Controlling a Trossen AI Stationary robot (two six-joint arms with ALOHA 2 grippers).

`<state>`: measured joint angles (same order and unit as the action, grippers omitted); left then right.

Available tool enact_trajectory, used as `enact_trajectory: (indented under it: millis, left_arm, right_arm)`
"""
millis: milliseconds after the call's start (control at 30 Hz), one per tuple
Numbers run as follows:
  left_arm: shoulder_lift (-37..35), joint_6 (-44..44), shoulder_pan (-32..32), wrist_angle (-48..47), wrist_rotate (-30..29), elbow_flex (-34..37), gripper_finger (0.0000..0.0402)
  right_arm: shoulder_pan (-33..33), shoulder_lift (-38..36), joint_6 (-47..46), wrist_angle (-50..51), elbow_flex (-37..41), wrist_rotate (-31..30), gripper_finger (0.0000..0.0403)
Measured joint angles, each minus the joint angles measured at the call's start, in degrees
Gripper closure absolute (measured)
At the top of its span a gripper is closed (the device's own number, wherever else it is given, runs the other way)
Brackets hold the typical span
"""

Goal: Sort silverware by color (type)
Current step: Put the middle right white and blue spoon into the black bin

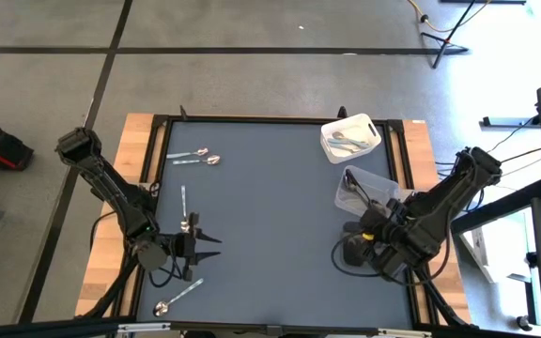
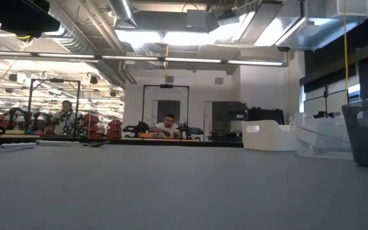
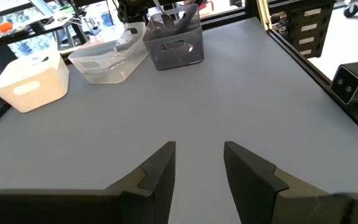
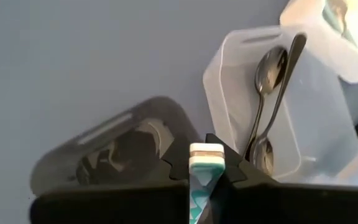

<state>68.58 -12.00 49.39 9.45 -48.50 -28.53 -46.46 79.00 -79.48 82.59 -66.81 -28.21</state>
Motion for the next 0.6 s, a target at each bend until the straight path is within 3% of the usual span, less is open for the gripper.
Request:
enact_trajectory:
  millis: [400, 600]
  left_arm:
    - [0.0, 0.0, 0.0, 0.0, 0.1, 0.0, 0.0269]
    - [0.0, 0.0, 0.0, 0.0, 0.3, 0.0, 0.0269]
  right_arm:
    - [0.0, 0.0, -2.9, -7.4, 7.8, 9.9, 0.0393]
    - [0.0, 0.0, -5.2, -11.6, 11.3, 10.9, 0.0364]
